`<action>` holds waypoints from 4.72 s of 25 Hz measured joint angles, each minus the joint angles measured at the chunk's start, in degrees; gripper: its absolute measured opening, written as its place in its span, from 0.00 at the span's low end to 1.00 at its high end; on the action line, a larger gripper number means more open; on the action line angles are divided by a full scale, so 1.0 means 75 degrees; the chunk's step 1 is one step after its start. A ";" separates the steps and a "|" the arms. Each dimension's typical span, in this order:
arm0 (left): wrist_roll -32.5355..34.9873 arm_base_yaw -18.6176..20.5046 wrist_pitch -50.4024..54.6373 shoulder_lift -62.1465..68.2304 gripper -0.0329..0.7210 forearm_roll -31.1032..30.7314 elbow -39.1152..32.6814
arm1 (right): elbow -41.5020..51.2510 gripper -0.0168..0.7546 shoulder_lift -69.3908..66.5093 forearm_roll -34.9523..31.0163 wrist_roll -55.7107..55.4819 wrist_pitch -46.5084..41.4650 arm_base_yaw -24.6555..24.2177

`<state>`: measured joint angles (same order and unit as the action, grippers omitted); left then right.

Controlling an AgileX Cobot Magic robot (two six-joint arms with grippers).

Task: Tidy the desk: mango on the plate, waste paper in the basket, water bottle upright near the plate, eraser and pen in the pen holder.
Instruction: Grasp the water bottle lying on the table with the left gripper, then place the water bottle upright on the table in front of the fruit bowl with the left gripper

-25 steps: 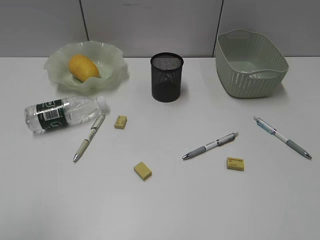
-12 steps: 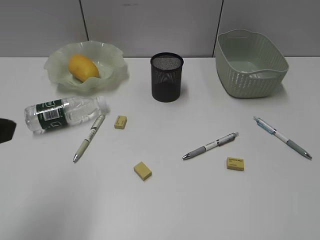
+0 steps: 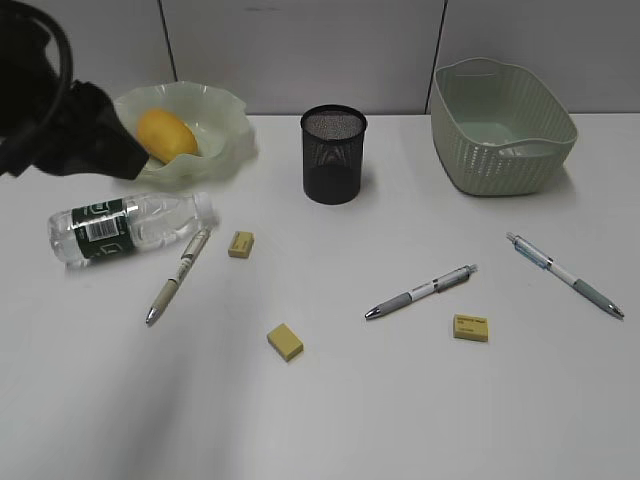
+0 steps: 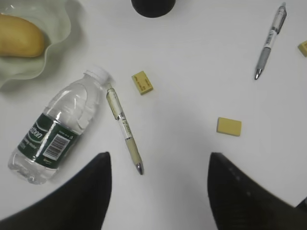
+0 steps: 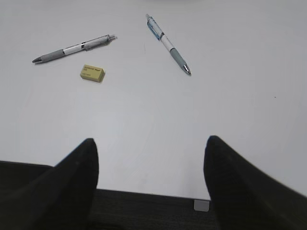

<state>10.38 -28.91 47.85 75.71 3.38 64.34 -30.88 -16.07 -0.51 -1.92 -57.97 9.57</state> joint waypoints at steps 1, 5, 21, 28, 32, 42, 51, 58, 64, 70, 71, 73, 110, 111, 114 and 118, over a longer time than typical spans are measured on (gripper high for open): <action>0.0055 0.0089 0.0254 0.0330 0.68 -0.0008 0.0288 | 0.0000 0.72 0.0000 0.0000 0.0000 0.0018 0.0000; 0.0091 0.0650 0.1212 0.1540 0.73 -0.0057 0.1459 | 0.0000 0.72 0.0000 0.0000 0.0000 0.0116 0.0000; 0.1586 0.1694 0.2218 0.4904 0.86 -0.0689 0.3436 | 0.0025 0.72 0.0000 0.0000 0.0000 0.0173 0.0000; 0.2278 0.1700 0.2236 0.5787 0.86 -0.0902 0.4193 | 0.0025 0.72 0.0000 0.0068 0.0000 0.0179 0.0000; 0.2506 0.1702 0.2183 0.6080 0.86 -0.0932 0.4487 | 0.0025 0.73 0.0000 0.0068 0.0000 0.0179 0.0000; 0.3017 0.1702 0.2218 0.6827 0.85 -0.0975 0.4840 | 0.0025 0.72 0.0000 0.0068 0.0000 0.0186 0.0000; 0.3356 0.1702 0.2381 0.7447 0.84 -0.1147 0.5380 | 0.0025 0.72 0.0000 0.0068 0.0000 0.0186 0.0000; 0.3360 0.1702 0.2507 0.7579 0.73 -0.1209 0.5380 | 0.0025 0.73 0.0000 0.0000 0.0000 0.0186 0.0000; 0.3350 0.1702 0.2630 0.7548 0.71 -0.1226 0.5380 | 0.0025 0.72 0.0000 0.0068 0.0000 0.0186 0.0000; 0.3141 0.1702 0.2913 0.7153 0.71 -0.0894 0.5358 | 0.0025 0.72 0.0000 0.0000 0.0000 0.0186 0.0000; 0.3039 0.1702 0.2905 0.7042 0.71 -0.0868 0.5358 | 0.0025 0.72 0.0000 0.0000 0.0000 0.0186 0.0000; 0.2841 0.1702 0.2897 0.6772 0.71 -0.0860 0.5358 | 0.0025 0.72 0.0000 0.0000 0.0000 0.0186 0.0000; 0.1902 0.3439 -0.4540 0.1270 0.70 0.3940 -0.1606 | 0.0025 0.72 0.0000 0.0068 0.0000 0.0200 0.0000; 0.1902 0.3360 -0.5175 0.1241 0.70 0.4100 -0.1906 | 0.0025 0.72 0.0000 0.0000 0.0000 0.0200 0.0000; 0.1900 0.2954 -0.6691 0.1210 0.70 0.4428 -0.2496 | 0.0025 0.72 0.0000 0.0000 0.0000 0.0200 0.0000; 0.1900 0.2044 -0.8815 0.1329 0.70 0.4534 -0.3004 | 0.0025 0.72 0.0000 0.0000 0.0000 0.0209 0.0000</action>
<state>24.63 -13.58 -18.26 85.68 37.39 41.80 -30.69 -16.07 -0.51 -1.92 -56.41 9.57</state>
